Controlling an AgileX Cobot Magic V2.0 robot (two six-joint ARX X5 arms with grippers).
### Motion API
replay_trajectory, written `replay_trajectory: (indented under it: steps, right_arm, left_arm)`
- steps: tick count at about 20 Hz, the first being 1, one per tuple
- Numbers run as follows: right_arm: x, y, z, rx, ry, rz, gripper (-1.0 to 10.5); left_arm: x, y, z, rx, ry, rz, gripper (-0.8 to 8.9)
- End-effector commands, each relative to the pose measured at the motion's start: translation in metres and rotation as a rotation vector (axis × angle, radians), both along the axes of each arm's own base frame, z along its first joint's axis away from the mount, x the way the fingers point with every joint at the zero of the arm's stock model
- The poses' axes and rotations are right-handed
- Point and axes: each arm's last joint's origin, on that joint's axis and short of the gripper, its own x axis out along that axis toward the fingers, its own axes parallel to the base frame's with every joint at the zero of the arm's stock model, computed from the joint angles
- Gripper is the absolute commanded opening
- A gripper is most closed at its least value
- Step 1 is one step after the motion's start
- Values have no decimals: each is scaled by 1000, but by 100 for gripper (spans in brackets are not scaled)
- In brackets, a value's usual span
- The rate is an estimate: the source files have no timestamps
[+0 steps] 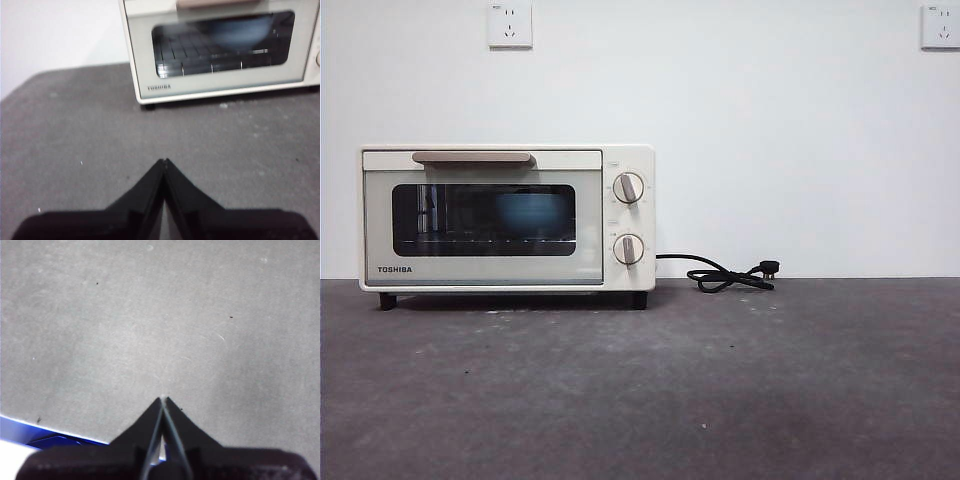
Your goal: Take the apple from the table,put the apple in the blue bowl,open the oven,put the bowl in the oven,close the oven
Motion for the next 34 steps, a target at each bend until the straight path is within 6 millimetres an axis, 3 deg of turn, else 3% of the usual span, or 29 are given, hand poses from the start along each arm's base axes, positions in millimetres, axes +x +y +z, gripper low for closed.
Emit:
replay_trajectory:
  steps: [1,21,25,28,31,34]
  right_arm:
    - [1,0,-1,0,1,-8,1]
    - [-1,-3,-1,-20,-18,-8,1]
    - [9,-4,11,-20,-268,-166,1]
    - [22,-1,15,36,-509,-138,1]
    - [38,4,-15,60,-629,-69,1]
    - [52,4,-68,113,-623,-48,1]
  left_arm:
    - [1,0,-3,-18,10,0,-4]
    - [1,0,-4,-18,19,0,-4]
    - [1,0,-4,-18,19,0,-4]
    - [1,0,-4,-18,19,0,-4]
    - [1,0,-4,-18,19,0,-4]
    - [1,0,-4,-18,19,0,-4]
